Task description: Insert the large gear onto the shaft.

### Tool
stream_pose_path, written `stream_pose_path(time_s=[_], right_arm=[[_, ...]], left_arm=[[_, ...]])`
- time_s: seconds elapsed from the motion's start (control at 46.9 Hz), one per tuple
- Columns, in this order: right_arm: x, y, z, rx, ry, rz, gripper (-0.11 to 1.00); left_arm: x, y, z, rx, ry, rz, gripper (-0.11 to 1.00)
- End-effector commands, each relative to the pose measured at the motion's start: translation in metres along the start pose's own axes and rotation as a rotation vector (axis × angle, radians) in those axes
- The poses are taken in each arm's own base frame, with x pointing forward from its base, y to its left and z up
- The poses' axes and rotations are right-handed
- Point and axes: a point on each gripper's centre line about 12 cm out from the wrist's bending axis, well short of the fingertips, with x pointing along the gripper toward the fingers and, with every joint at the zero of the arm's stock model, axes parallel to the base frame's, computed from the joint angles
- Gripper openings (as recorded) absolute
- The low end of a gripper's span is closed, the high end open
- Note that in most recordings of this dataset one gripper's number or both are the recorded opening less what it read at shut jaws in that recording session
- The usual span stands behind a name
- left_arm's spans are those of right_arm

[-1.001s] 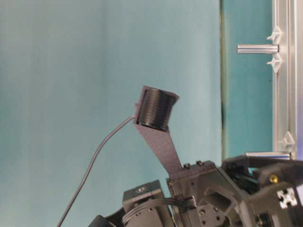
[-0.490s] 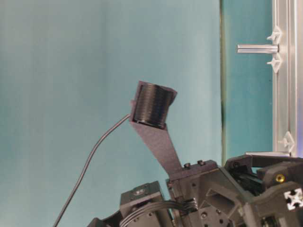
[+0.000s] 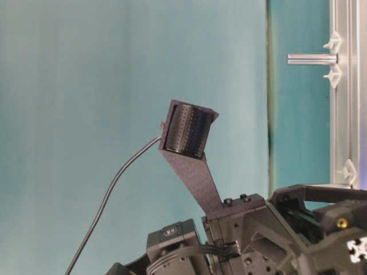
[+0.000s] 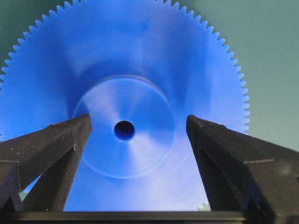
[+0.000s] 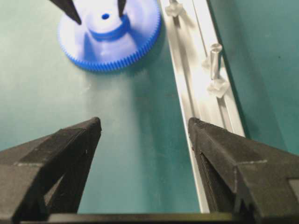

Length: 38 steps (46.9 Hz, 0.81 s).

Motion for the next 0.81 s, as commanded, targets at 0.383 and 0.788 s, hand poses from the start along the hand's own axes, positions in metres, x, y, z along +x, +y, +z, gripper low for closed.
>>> stream_pose_path(time_s=[0.383, 0.788], right_arm=[[0.0, 0.003, 0.005, 0.004, -0.014, 0.013, 0.82], [0.0, 0.003, 0.005, 0.004, -0.017, 0.013, 0.82]], left_arm=[[-0.002, 0.015, -0.001, -0.026, -0.004, 0.016, 0.92], [0.002, 0.002, -0.006, 0.008, 0.028, 0.007, 0.92]])
